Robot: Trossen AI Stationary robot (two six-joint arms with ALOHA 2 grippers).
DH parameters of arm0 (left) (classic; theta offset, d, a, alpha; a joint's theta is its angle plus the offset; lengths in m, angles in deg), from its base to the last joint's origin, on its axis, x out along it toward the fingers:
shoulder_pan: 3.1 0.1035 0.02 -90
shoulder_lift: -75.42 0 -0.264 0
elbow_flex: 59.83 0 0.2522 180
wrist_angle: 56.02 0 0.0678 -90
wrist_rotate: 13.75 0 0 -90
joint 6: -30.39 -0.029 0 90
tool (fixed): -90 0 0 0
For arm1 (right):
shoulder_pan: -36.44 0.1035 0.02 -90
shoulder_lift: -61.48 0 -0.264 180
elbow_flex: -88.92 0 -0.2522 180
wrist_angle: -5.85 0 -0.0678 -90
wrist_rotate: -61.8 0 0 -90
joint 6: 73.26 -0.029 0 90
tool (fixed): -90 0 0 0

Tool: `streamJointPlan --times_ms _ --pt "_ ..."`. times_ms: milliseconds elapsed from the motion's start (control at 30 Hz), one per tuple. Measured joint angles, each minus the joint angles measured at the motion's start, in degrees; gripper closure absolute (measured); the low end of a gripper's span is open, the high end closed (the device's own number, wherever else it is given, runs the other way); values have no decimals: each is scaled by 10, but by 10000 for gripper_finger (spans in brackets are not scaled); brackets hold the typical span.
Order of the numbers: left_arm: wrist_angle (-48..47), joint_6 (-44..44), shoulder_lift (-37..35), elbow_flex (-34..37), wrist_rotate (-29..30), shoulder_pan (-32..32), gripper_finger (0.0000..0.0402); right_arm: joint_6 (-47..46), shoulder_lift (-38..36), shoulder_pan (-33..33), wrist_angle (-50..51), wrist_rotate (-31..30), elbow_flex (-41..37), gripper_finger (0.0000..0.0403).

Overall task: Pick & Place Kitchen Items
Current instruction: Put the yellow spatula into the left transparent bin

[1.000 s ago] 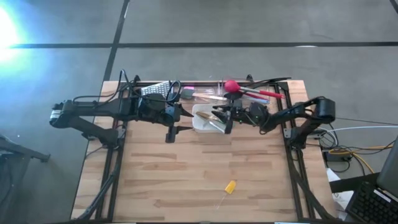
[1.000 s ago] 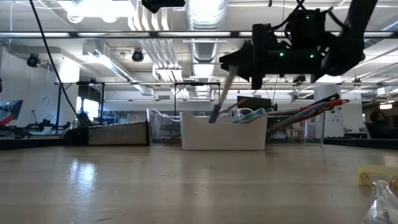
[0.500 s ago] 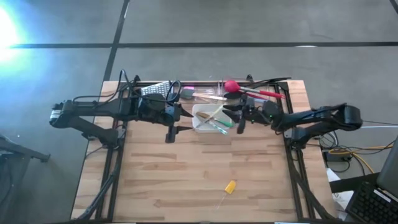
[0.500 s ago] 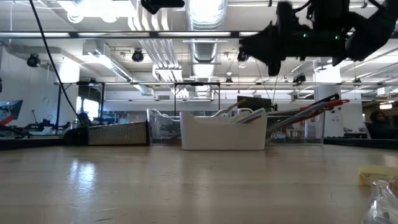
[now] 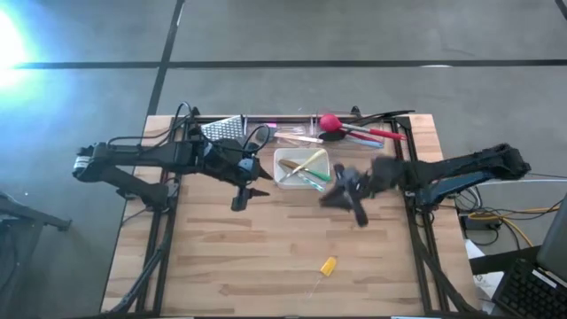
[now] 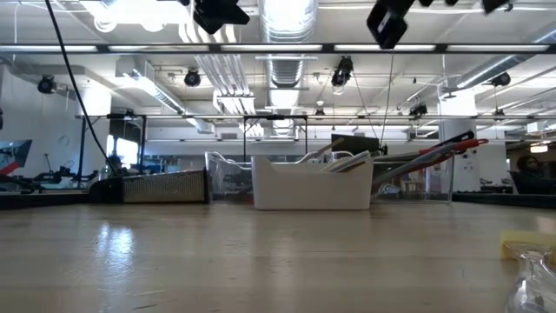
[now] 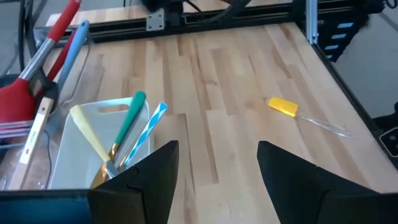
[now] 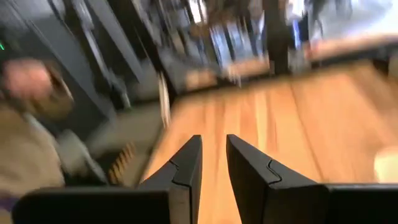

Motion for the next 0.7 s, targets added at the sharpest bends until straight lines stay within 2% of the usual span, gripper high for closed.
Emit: streamJointPlan --times_ms 167,267,467,700 --pt "0 3 0 0 2 1 177 20 61 147 256 -154 114 336" --pt "0 3 0 0 2 1 177 -12 117 221 388 -205 179 335" --pt "1 4 0 0 2 1 177 -84 238 304 552 -218 294 334" --pt "2 5 0 0 2 1 177 -135 363 316 637 -201 399 303"
